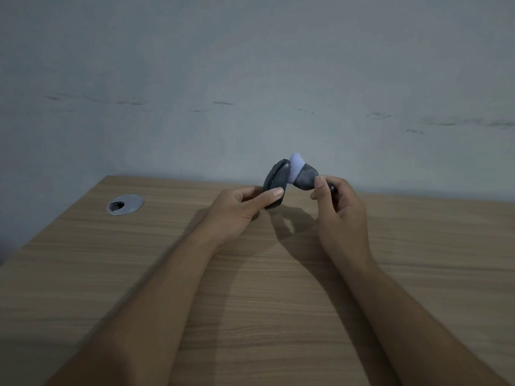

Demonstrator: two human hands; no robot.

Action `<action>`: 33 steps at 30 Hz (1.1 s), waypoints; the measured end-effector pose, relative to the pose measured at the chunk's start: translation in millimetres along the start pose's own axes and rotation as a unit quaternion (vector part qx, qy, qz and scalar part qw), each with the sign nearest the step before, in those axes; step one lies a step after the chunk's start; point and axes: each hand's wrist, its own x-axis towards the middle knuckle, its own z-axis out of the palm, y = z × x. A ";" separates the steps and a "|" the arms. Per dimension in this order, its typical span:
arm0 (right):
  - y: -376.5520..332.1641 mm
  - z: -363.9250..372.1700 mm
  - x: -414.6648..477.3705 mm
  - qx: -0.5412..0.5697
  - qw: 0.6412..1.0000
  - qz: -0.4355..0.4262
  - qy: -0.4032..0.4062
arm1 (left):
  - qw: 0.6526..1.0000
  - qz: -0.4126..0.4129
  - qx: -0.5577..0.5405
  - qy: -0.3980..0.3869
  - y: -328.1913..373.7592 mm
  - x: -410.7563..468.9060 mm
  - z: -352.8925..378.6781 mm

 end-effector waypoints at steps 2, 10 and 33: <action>-3.4 0.9 -3.2 0.024 1.000 0.000 -0.011 | 1.000 0.003 0.015 0.012 0.3 -1.2 2.1; -11.7 -0.3 -8.5 -0.024 0.999 -0.032 0.015 | 0.991 0.079 0.059 0.091 -4.9 -2.5 6.0; -8.2 6.6 -8.7 -0.128 0.980 -0.149 -0.043 | 0.929 0.212 0.286 0.101 -8.0 -2.3 10.6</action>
